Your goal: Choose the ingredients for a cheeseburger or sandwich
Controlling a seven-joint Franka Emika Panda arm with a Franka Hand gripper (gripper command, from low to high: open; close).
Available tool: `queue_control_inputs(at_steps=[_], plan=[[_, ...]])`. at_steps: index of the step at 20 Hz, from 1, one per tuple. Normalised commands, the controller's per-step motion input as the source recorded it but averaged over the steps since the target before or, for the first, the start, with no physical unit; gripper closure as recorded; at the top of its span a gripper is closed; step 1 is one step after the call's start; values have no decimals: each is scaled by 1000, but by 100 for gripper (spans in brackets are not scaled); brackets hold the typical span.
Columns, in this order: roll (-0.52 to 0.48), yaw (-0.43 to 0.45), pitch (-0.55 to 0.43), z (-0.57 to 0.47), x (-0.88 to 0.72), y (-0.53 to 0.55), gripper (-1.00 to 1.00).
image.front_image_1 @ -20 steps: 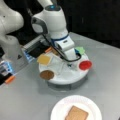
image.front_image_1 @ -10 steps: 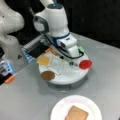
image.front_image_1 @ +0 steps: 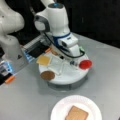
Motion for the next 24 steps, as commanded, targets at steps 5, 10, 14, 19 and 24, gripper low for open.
queue_control_inputs(at_steps=[5,10,14,19,24], plan=[[111,55,189,-481,166,-163,-100],[106,17,216,-299,130,-119,-100],[111,-2,234,-193,153,-64,-100],[102,-17,249,-100,177,-47,-100],[88,-32,267,-7,189,-37,-100]])
